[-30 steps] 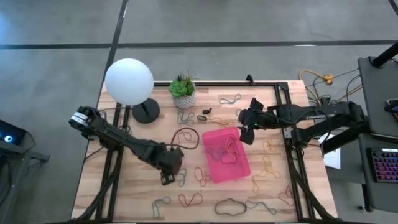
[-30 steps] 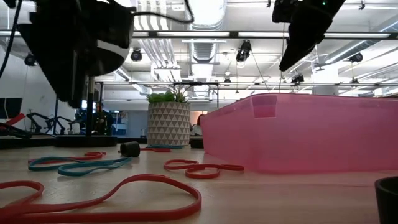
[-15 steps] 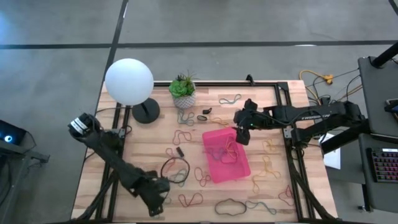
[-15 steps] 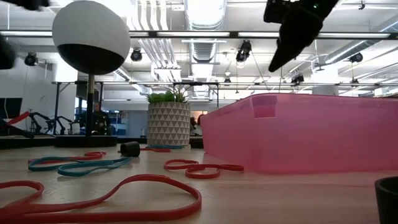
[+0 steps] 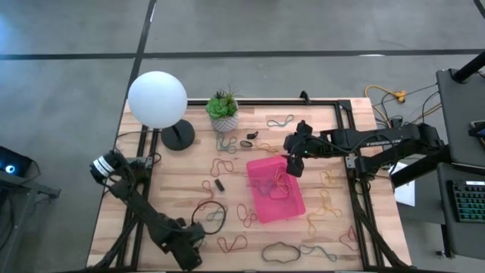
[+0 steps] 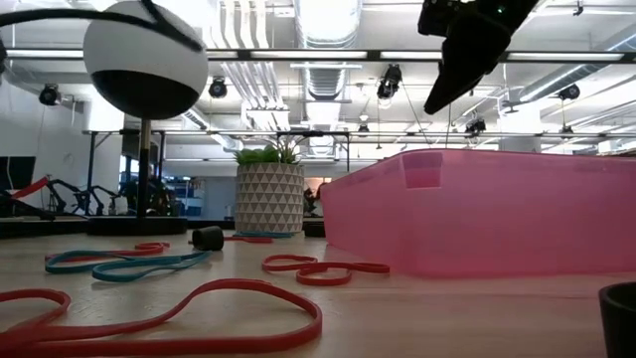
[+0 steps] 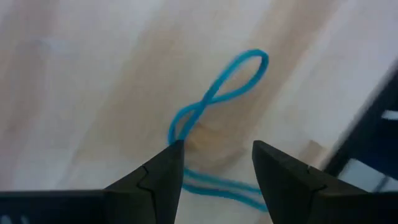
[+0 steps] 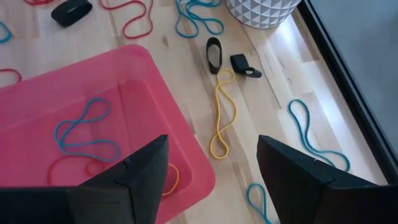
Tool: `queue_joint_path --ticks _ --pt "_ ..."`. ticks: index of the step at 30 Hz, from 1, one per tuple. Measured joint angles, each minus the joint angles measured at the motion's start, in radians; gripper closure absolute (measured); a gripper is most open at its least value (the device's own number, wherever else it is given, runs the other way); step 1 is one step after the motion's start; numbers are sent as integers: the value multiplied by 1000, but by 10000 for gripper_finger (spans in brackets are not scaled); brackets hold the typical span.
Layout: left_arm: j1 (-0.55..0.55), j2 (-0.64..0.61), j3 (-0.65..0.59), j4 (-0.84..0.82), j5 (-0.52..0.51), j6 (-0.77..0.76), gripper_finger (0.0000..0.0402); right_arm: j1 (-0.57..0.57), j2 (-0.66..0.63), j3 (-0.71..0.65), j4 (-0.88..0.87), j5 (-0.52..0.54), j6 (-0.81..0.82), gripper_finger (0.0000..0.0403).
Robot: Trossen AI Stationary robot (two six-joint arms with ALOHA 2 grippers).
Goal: Pick and place rubber bands into bin
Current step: Put the blue rubber band into the red bin
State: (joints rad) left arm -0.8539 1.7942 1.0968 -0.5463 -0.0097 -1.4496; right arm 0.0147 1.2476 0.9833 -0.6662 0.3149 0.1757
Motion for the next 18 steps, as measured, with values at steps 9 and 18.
queue_joint_path --ticks 9,18 --pt "1 2 6 -14 -3 -9 226 0 0 0 4 1 5 172" --pt "3 -53 49 -39 -108 16 226 -1 0 0 13 1 7 172"
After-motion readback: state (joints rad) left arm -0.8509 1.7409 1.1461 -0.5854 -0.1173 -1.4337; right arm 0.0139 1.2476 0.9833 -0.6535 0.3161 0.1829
